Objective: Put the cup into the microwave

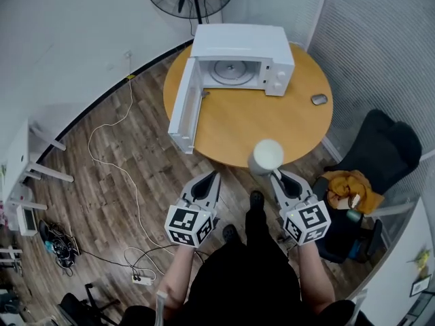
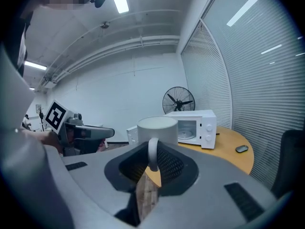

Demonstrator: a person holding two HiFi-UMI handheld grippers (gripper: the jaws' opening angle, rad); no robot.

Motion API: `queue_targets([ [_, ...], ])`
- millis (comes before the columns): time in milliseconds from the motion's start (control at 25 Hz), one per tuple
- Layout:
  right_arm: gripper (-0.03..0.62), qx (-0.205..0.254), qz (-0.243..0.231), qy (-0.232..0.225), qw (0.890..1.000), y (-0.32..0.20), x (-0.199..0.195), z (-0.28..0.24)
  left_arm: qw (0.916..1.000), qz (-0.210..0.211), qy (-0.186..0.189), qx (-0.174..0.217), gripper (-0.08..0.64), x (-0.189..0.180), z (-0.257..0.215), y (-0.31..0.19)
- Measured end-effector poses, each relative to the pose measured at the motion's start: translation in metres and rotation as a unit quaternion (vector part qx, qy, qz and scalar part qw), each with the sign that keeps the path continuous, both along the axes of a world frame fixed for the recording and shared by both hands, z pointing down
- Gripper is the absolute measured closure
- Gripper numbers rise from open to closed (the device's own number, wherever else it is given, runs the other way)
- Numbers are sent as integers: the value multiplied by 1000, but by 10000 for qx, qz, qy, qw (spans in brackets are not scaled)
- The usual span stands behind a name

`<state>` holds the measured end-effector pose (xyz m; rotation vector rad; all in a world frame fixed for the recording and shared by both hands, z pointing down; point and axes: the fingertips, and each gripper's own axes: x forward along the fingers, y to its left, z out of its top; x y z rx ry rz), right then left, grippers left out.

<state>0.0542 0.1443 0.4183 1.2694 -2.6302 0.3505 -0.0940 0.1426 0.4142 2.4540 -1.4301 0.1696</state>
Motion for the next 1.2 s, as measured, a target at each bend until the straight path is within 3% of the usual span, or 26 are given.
queue_targets([
  [760,535,-9,-400,-47,9992,-164,21,0,9993,-349,-140,-80,566,32,-8,-146],
  [1200,535,-118,-891,-88,9959,-220,33,27,9966,-729,-376,-109,566,61,2,-195],
])
